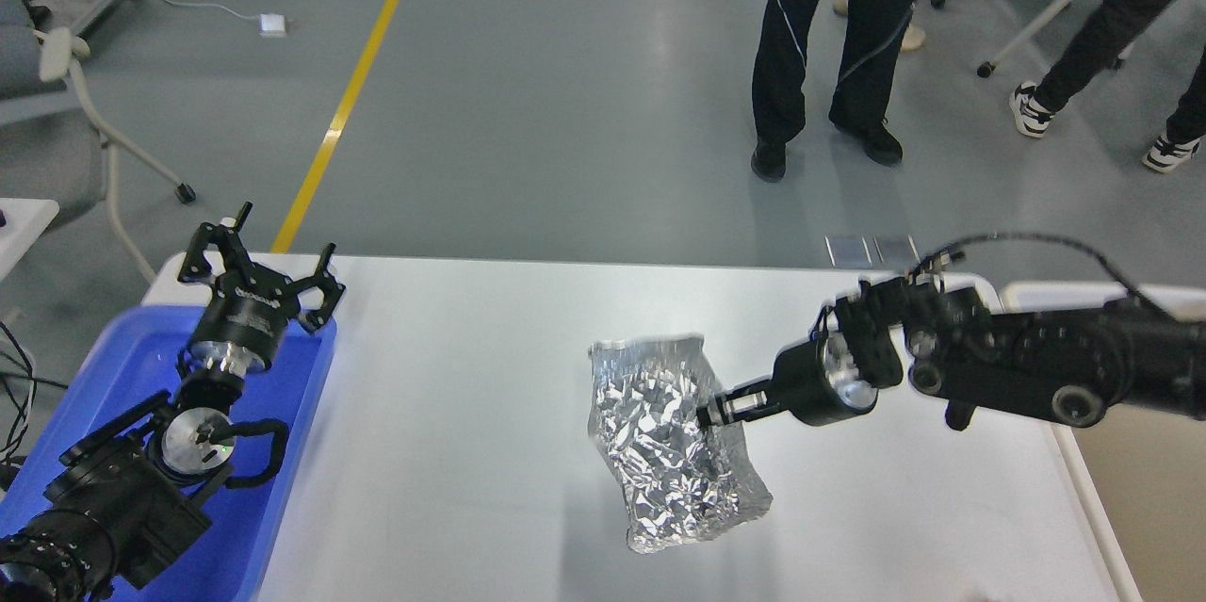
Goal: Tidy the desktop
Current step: 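Carry the foil bag with the right gripper over the white bin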
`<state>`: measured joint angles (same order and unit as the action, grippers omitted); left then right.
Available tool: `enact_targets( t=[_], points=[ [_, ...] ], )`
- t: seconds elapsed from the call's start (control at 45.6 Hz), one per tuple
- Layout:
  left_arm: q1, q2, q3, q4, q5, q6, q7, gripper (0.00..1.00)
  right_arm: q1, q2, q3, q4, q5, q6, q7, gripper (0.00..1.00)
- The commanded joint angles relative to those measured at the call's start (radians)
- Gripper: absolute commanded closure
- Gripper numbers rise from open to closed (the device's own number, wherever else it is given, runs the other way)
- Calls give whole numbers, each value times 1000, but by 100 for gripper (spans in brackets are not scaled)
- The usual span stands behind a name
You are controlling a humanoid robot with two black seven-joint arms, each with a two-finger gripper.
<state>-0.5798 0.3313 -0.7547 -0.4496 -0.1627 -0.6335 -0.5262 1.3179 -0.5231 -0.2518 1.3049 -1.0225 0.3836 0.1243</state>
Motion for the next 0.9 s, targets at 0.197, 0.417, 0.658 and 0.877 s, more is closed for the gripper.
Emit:
enact_targets(
  t=[0.197,0.417,0.658,0.877],
  points=[
    [0,0,0,0,0,0,0,0,328,-204,23,79,240,264,-12,100],
    [0,0,0,0,0,0,0,0,388,-224,22,79,279,296,-14,100],
    [0,0,0,0,0,0,0,0,354,-230,25,21,277,291,-18,100],
    [0,0,0,0,0,0,0,0,190,-222,46,-363,279,294,-12,100]
  ],
)
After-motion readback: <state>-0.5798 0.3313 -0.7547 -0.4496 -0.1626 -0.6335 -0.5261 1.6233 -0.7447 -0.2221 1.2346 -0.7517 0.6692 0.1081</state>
